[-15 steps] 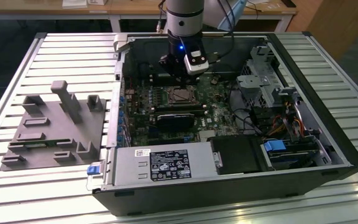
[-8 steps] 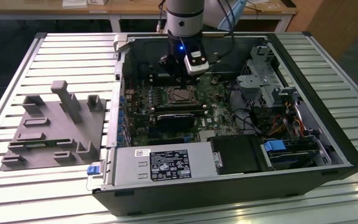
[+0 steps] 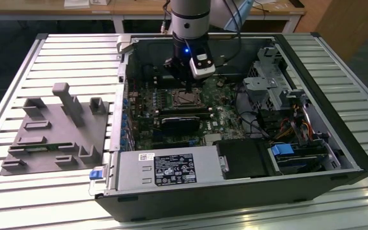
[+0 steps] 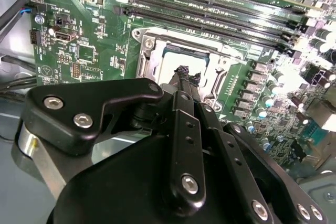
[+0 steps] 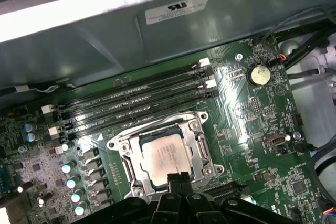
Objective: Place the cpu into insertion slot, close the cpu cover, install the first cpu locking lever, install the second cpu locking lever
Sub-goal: 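Install the second cpu locking lever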
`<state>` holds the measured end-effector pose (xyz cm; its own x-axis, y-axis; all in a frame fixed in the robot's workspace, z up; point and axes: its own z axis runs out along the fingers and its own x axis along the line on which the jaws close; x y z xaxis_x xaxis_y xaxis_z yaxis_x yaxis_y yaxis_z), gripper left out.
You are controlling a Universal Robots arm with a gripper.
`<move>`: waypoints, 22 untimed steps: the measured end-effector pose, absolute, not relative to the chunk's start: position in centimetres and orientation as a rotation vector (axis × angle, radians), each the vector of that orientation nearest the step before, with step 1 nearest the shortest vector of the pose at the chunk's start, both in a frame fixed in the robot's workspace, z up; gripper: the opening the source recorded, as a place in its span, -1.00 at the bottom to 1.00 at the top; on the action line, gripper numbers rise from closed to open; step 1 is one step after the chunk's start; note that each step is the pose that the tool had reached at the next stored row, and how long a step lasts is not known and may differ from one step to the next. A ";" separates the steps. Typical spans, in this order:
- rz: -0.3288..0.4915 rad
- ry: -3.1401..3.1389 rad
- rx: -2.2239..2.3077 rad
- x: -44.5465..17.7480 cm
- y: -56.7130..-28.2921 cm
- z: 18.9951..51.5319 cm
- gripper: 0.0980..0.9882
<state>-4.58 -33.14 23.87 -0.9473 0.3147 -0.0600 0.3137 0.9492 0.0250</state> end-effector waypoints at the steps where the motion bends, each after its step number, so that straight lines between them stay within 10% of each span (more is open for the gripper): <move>1: 0.023 3.039 0.490 -4.6 -33.2 23.9 -0.99; 22: 0.031 3.040 0.491 -4.6 -34.3 24.2 -0.99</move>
